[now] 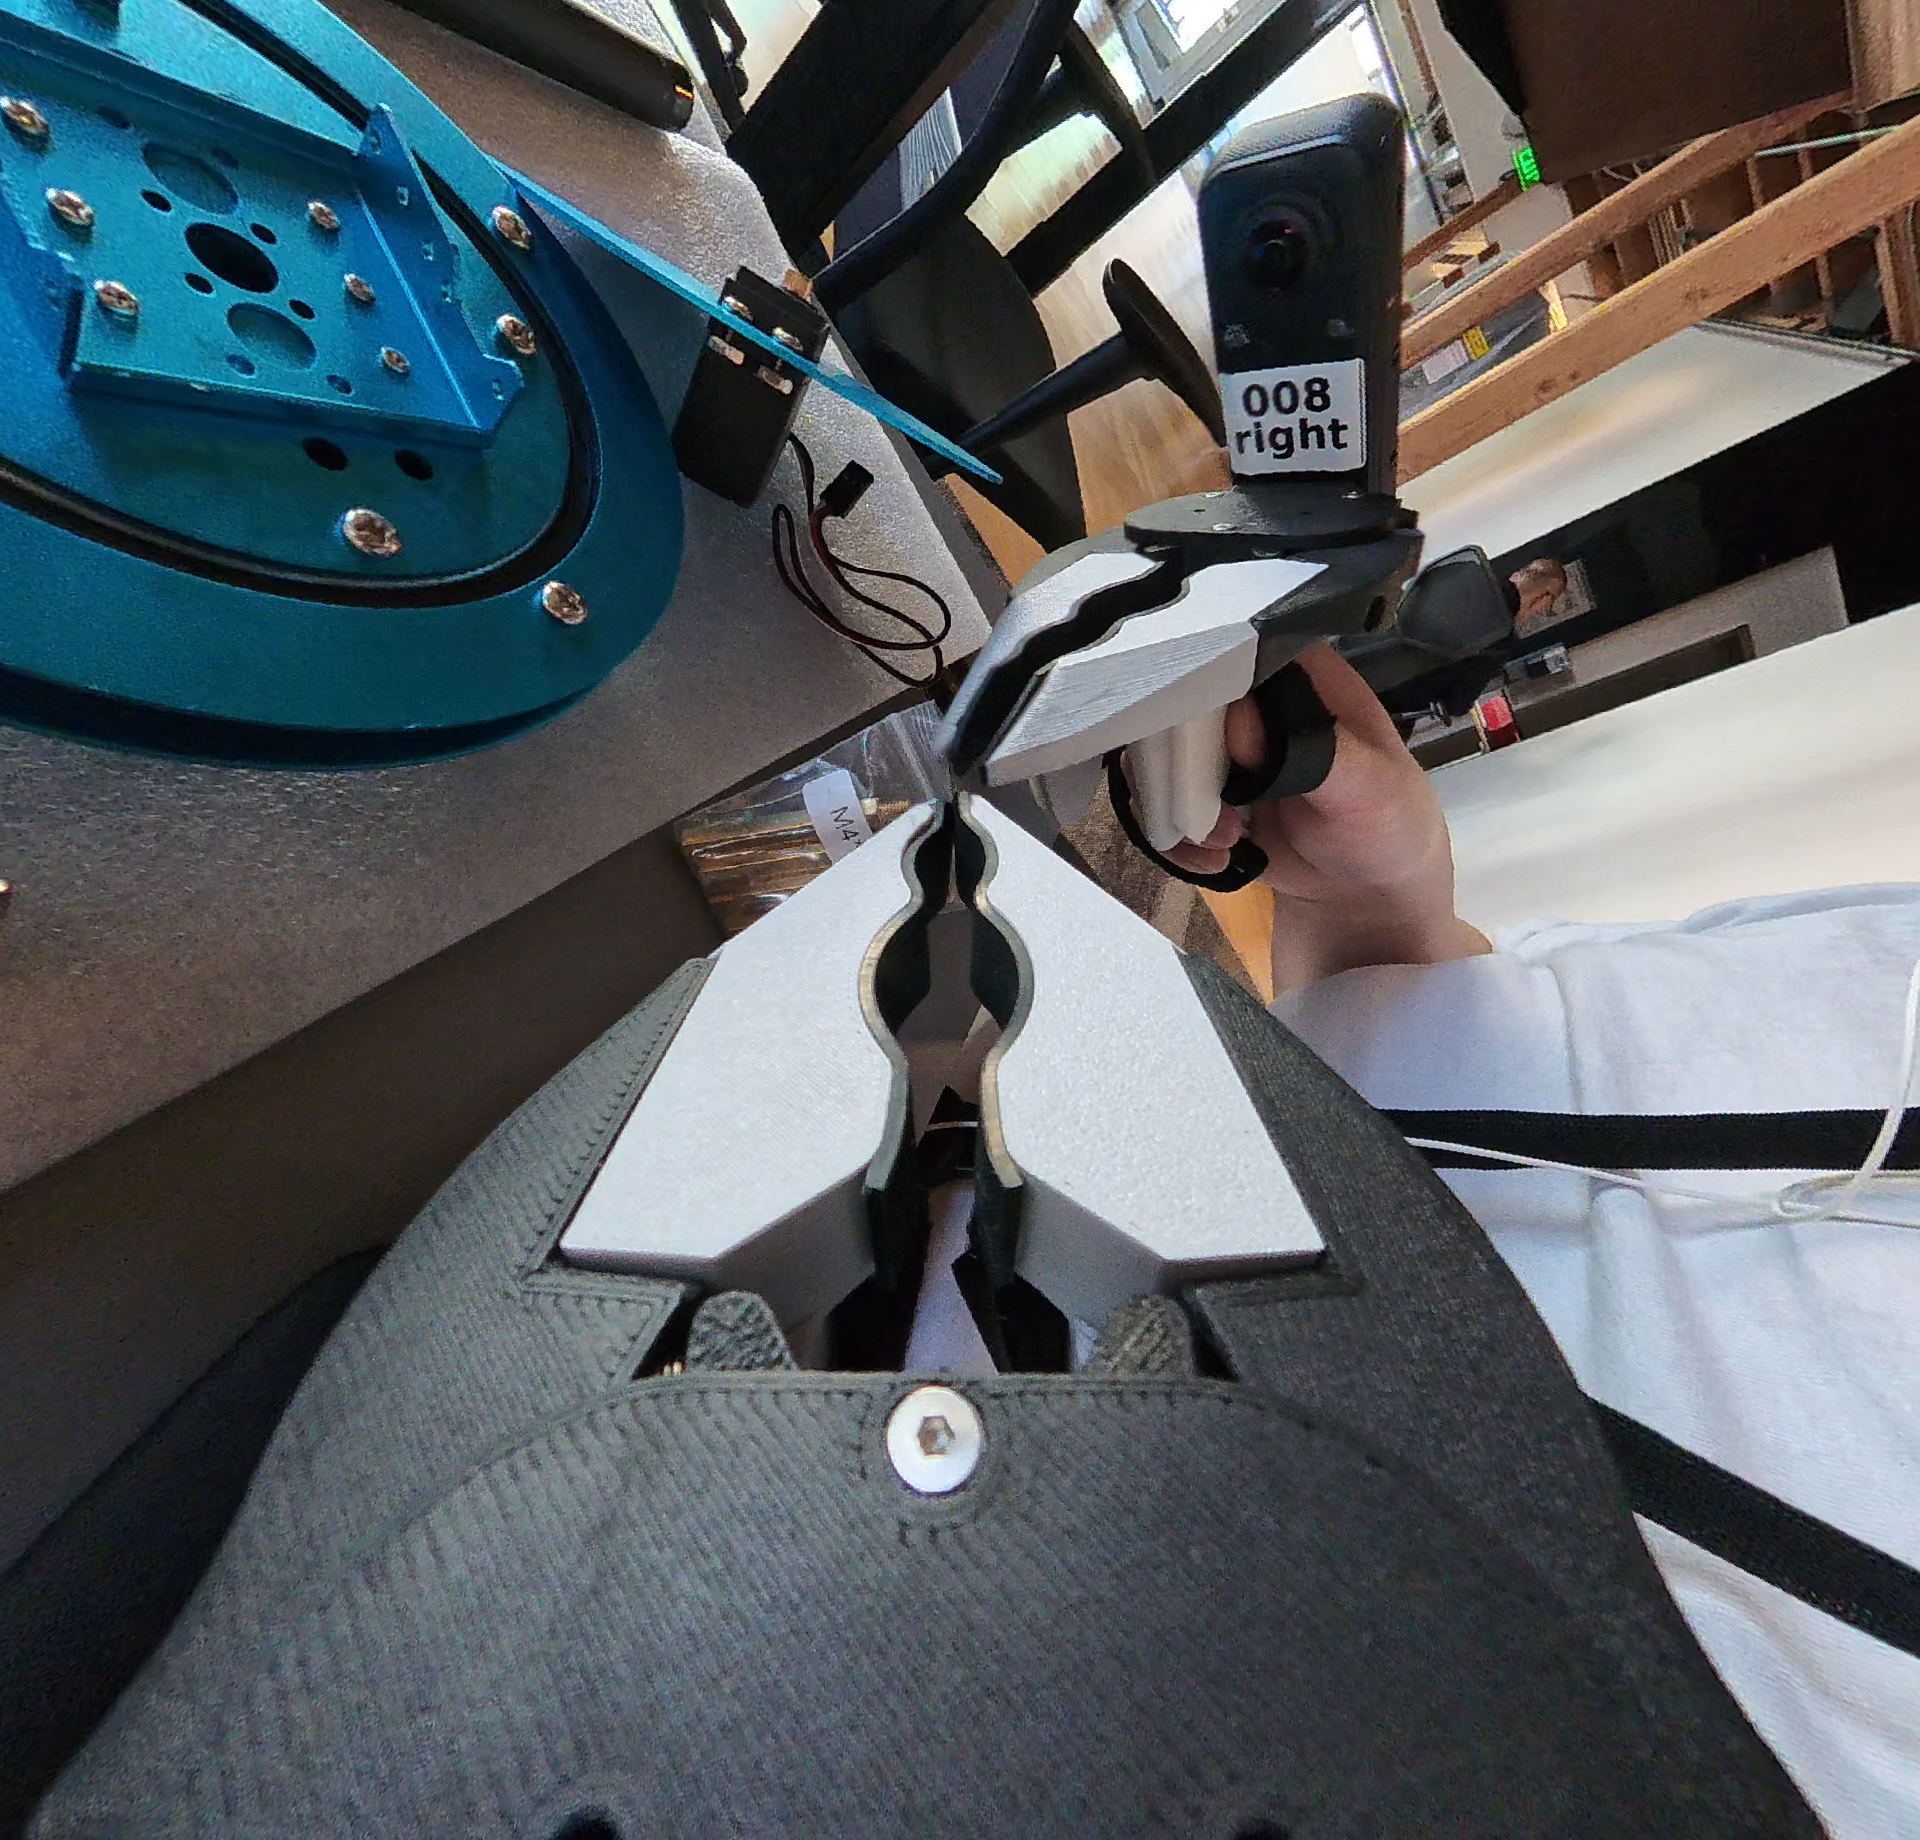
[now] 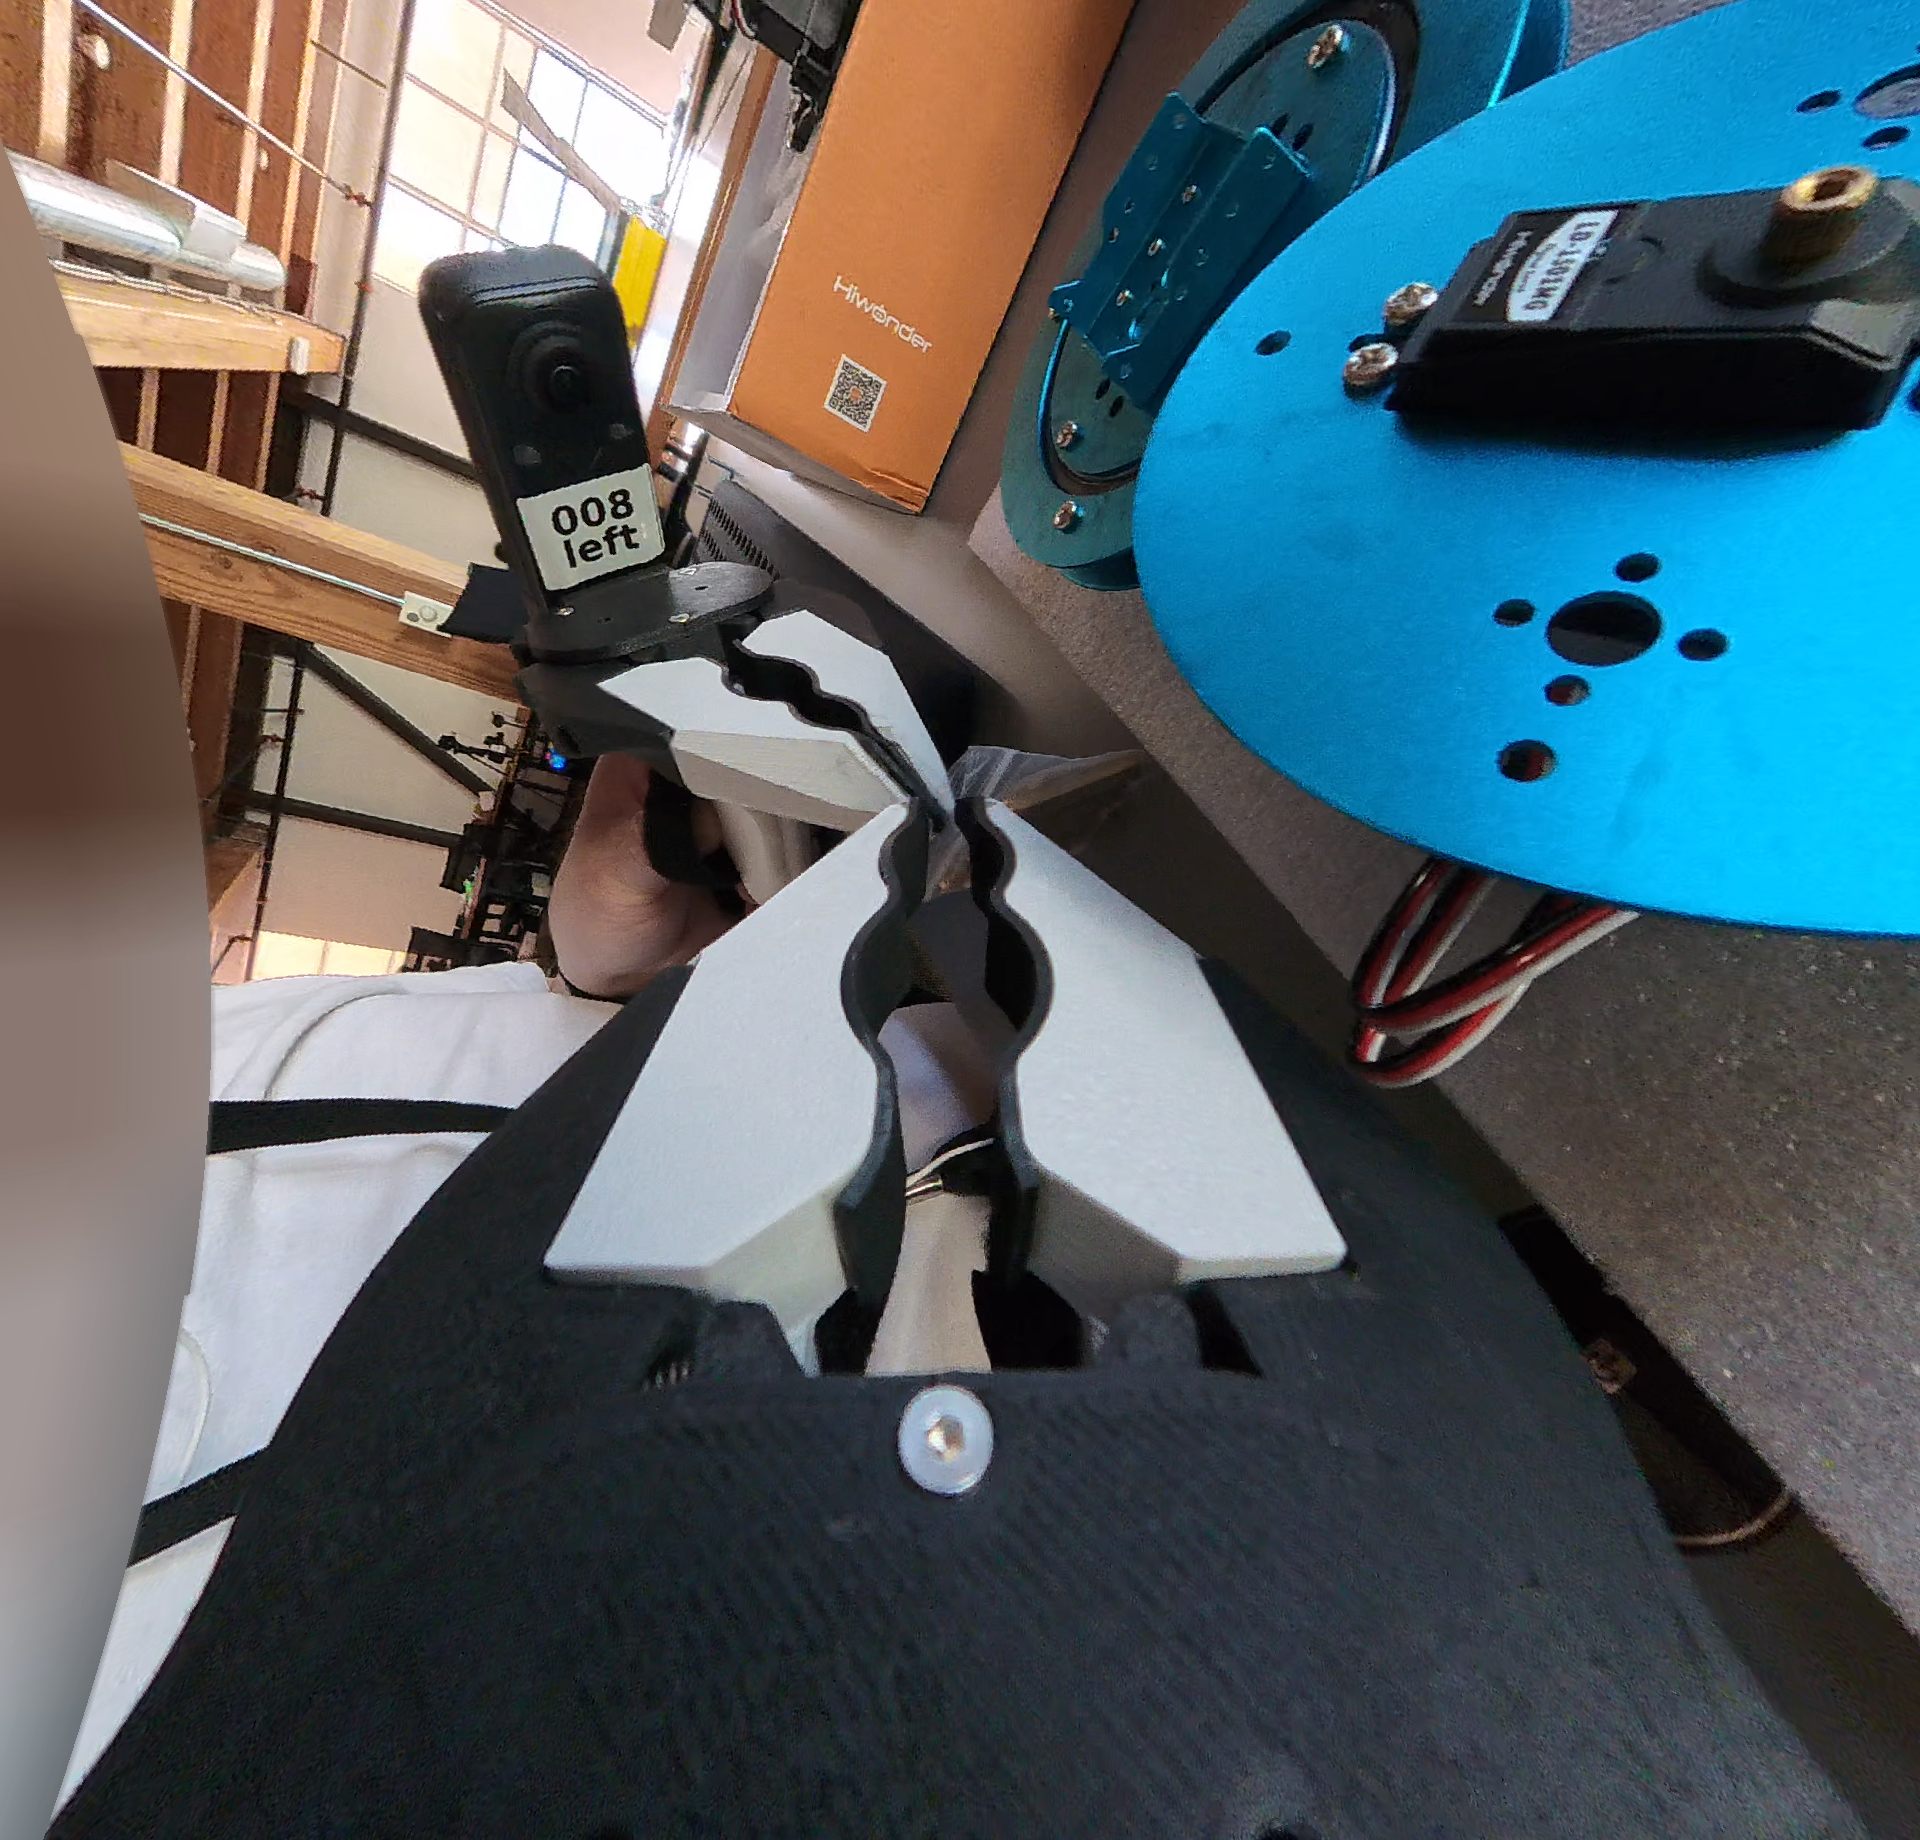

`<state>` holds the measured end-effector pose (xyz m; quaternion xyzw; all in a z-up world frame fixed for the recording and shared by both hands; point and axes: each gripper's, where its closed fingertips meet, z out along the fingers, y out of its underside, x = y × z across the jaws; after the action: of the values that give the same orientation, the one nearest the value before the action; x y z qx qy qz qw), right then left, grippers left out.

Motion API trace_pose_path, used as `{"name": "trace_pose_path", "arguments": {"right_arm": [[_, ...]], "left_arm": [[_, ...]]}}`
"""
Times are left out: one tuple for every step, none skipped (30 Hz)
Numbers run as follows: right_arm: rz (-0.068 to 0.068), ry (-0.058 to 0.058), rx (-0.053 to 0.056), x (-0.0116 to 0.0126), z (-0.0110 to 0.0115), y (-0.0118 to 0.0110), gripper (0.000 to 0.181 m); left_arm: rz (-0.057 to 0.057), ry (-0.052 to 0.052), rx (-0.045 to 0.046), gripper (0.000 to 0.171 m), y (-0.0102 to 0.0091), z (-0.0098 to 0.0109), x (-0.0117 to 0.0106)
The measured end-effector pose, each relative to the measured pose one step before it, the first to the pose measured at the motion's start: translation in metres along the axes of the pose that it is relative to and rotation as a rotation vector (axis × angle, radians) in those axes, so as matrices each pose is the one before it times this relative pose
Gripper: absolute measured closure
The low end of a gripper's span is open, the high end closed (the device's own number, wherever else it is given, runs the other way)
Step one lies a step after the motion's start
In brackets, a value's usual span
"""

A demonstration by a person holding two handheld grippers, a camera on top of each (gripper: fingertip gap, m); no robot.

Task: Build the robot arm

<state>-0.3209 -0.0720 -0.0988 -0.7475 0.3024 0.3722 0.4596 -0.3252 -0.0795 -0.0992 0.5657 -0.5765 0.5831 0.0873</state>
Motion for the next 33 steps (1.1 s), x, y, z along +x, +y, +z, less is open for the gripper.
{"name": "trace_pose_path", "arguments": {"right_arm": [[0.007,0.0031,-0.005,0.00115,0.00023,0.00094,0.173],[0.0054,0.0002,-0.0016,0.00059,0.00014,0.00052,0.173],[0.0052,0.0031,-0.0014,0.00085,0.0,0.00044,0.173],[0.0026,0.0063,-0.0036,0.00125,-0.00001,0.00066,0.173],[0.0008,0.0036,-0.0007,0.00065,-0.00016,0.00002,0.172],[0.0021,-0.0017,0.0034,-0.00015,-0.00015,-0.00043,0.173],[0.0043,-0.0034,0.0008,-0.00015,-0.00014,-0.00026,0.172],[0.0059,-0.0015,-0.0016,0.00009,-0.00004,0.00017,0.172],[0.0025,0.001,0.0005,0.00042,-0.00023,-0.00006,0.172],[-0.0002,0.0037,0.0012,0.00058,-0.00028,-0.00001,0.172],[0.001,0.006,-0.0015,0.00116,-0.00001,0.00031,0.17],[0.0018,0.0039,-0.0036,0.0011,0.00024,0.00065,0.17],[0.0031,0.0035,-0.0038,0.00153,0.00056,0.00068,0.169],[0.0073,-0.0093,-0.004,-0.0004,0.00127,0.00079,0.168],[0.0119,-0.0229,-0.0021,-0.00263,0.0012,0.0004,0.169],[0.0062,-0.0108,0.0047,-0.00075,0.00041,-0.00083,0.171],[0.0041,0.0004,-0.0033,0.00086,0.00033,0.00017,0.169],[0.004,-0.001,-0.0046,0.00038,0.00043,0.00059,0.17],[0.0041,-0.007,-0.0005,-0.00054,-0.00008,0.00001,0.17],[0.0103,-0.0182,-0.0019,-0.00207,0.0,0.00027,0.172],[0.016,-0.0355,-0.0008,-0.00412,-0.00002,0.00012,0.178],[0.0167,-0.0545,0.0072,-0.00653,0.00014,-0.00082,0.176],[0.0311,-0.0355,0.0051,-0.00321,0.00042,0.00023,0.173],[0.018,-0.0182,0.0069,0.00011,0.00017,-0.00007,0.173],[0.0094,-0.0076,0.0003,0.00127,0.00019,0.00081,0.174],[0.0095,-0.0057,0.0012,0.00097,0.00006,0.00051,0.175],[0.0066,-0.0033,0.0007,0.00095,-0.00006,0.00038,0.176],[0.0046,-0.0024,-0.0022,0.00036,0.00029,0.00059,0.175],[0.0014,-0.0001,-0.0007,0.00021,0.00016,0.00035,0.175],[-0.0037,0.0065,-0.004,0.00035,-0.00009,0.00076,0.174],[-0.0105,0.0146,-0.0078,0.00089,-0.00009,0.00124,0.175],[-0.019,0.0246,-0.0076,0.00214,-0.00007,0.00108,0.176],[-0.0199,0.0201,-0.0024,0.00116,-0.00006,0.0004,0.176]], "left_arm": [[0.0028,-0.0024,0.00079,0.171,-0.00017,0.00011,-0.00002],[0.0021,-0.0011,-0.0004,0.171,0.00005,0.00005,0.00013],[0.0011,-0.0008,-0.0013,0.171,0.00004,0.00014,-0.00007],[0.0002,-0.0006,-0.00075,0.171,0.00015,0.00019,-0.00009],[-0.0003,0.0002,-0.00093,0.171,0.00007,0.00015,-0.00004],[0.0,-0.0001,-0.00039,0.171,0.00001,0.00011,0.0],[0.0002,-0.0005,0.00072,0.171,-0.00021,0.00003,-0.00017],[-0.0003,-0.0002,0.00065,0.171,-0.00023,-0.00005,-0.00015],[-0.001,0.0005,0.00049,0.171,-0.00021,-0.00006,-0.00001],[-0.0014,0.0012,-0.0001,0.171,-0.00008,0.00001,-0.00007],[-0.0011,0.0013,0.00039,0.171,-0.00024,-0.00006,-0.00006],[-0.0003,0.0008,0.00092,0.171,-0.00027,-0.00003,0.0],[0.0001,0.0009,-0.00014,0.171,-0.00006,0.00005,0.00008],[0.0004,0.0007,-0.00069,0.171,0.00005,0.00008,0.00009],[0.0002,-0.0002,-0.00053,0.171,0.00006,0.00005,-0.00015],[0.0003,0.0005,0.00174,0.171,-0.00029,-0.00024,-0.00014],[-0.0001,0.0019,0.00256,0.171,-0.00059,-0.0004,0.00013],[-0.0005,0.0009,-0.00034,0.171,-0.00003,-0.00009,-0.00006],[0.0011,0.0007,-0.00005,0.171,0.00011,0.00002,0.00011],[0.0008,0.0017,0.00025,0.171,0.00007,0.00004,0.00026],[-0.0006,0.0025,0.00058,0.171,-0.00007,-0.00017,0.00033],[-0.0012,0.0038,0.00312,0.171,-0.00051,-0.00044,0.00031],[-0.0029,0.0054,0.00283,0.171,-0.00052,-0.00045,0.00048],[-0.0041,0.0055,0.00173,0.171,-0.00011,-0.00034,0.00033],[-0.0039,0.0063,0.00125,0.171,0.00007,-0.00032,0.00028],[-0.0056,0.0075,-0.0001,0.171,0.00037,0.00001,0.00042],[-0.0069,0.0067,0.00134,0.171,0.00023,-0.00009,0.00025],[-0.0058,0.0038,0.00152,0.171,0.00016,-0.00019,-0.00004],[-0.0036,0.0014,0.00057,0.171,-0.00002,-0.00009,-0.00018],[-0.0015,0.0002,0.00069,0.171,-0.00008,-0.00001,0.0],[0.0005,-0.001,0.00028,0.171,0.00005,0.0001,0.00004],[0.0019,-0.0012,-0.00178,0.171,0.00024,0.00027,0.00007],[0.0029,-0.0022,-0.00335,0.171,0.00045,0.00038,-0.00006]]}}
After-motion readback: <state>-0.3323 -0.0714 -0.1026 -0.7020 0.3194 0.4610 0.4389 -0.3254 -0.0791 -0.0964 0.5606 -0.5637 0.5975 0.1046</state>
